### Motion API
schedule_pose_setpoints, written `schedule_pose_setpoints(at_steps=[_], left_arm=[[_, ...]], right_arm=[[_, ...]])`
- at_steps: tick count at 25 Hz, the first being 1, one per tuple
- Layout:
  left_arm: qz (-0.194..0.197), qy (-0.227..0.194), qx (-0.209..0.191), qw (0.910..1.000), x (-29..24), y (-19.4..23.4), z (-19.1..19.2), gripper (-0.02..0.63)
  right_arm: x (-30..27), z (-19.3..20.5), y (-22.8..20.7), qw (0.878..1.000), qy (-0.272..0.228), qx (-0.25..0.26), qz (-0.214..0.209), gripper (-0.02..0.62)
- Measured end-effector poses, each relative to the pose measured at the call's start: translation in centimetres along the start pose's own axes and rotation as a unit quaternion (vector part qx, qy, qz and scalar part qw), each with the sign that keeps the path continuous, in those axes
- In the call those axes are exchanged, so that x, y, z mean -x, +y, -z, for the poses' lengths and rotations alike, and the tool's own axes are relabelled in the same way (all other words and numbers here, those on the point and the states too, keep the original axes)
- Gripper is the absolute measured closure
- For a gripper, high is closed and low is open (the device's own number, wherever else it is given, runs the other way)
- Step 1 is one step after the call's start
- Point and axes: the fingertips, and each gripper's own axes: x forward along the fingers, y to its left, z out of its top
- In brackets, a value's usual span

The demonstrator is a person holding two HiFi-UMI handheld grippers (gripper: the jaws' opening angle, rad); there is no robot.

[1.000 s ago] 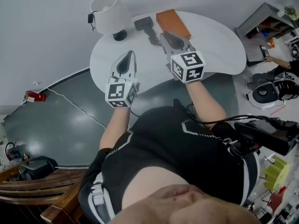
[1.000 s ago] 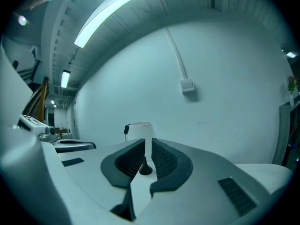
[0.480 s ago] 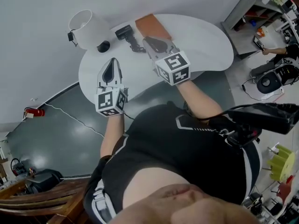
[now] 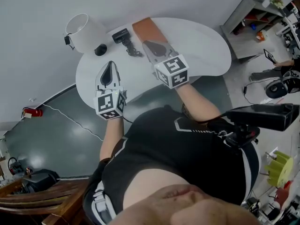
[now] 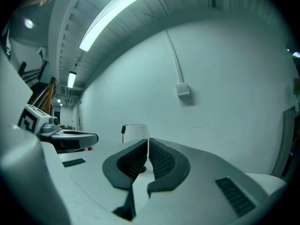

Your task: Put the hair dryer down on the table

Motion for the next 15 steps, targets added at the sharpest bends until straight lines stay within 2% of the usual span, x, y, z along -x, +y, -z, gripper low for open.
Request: schedule_pose_setpoints(at_steps=[10, 15], left_arm=[[0.011, -0.012, 0.011, 0.9998, 0.09, -0.31, -0.39, 0.575], [0.004, -0.017, 0.009, 0.9998, 0.13, 0.03, -0.85, 0.575]], right_arm=[[0.03, -0.69, 0.56, 1.000, -0.010, -0.002, -0.007, 0.558], [-0.39, -0.33, 0.78, 1.000, -0.006, -0.005, -0.005, 0.558]])
